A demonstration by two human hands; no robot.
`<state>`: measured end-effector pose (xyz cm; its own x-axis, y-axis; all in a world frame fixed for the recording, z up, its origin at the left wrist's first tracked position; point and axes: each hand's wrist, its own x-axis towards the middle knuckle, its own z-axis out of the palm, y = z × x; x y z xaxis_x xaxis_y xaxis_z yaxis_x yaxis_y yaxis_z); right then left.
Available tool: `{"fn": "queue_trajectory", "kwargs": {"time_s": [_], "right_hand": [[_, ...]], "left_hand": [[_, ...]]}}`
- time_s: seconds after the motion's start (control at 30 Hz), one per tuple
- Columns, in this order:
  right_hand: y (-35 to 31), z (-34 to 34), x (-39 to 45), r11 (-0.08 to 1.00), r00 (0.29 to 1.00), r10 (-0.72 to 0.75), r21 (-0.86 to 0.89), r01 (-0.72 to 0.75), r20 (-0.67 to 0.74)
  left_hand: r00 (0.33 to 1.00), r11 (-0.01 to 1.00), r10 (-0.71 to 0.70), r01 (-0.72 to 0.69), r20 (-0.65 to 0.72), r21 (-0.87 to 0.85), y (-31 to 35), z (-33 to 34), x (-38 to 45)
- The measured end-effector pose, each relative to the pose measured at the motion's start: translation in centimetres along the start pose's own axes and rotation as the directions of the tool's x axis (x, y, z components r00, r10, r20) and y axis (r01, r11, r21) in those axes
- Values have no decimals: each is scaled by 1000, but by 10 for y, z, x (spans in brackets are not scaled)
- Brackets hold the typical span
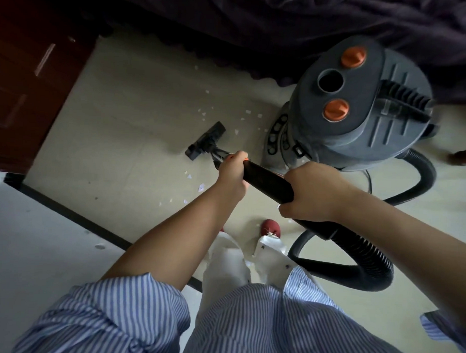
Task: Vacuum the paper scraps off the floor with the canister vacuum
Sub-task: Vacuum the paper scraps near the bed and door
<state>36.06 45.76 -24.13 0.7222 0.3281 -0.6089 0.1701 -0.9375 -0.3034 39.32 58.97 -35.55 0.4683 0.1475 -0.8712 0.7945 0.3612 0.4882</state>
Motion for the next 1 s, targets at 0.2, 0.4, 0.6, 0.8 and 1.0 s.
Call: {"fn": "queue_trajectory", "kwargs": {"time_s": [0.2, 0.4, 0.6, 0.8, 1.0], "right_hand": [[-8, -17, 5, 1000, 1000, -8, 12, 9, -24], [-34, -41, 52, 998, 997, 21, 62, -17, -73], [-74, -64, 147, 978, 988, 132, 171, -118, -74], [-113, -93, 246, 940, 968, 237, 271, -208, -79], [-121, -109, 320, 893, 942, 324, 356, -275, -87]], "left_hand": [[997, 995, 82, -81, -12, 52, 28, 1, -5], [995, 994, 103, -103, 6, 37, 90, -11, 25], [995, 989, 77, -85, 69, 119, 172, -28, 96], [994, 972, 61, -80, 91, 222, 260, -37, 173], [993, 936, 45, -79, 105, 342, 314, -26, 229]]}}
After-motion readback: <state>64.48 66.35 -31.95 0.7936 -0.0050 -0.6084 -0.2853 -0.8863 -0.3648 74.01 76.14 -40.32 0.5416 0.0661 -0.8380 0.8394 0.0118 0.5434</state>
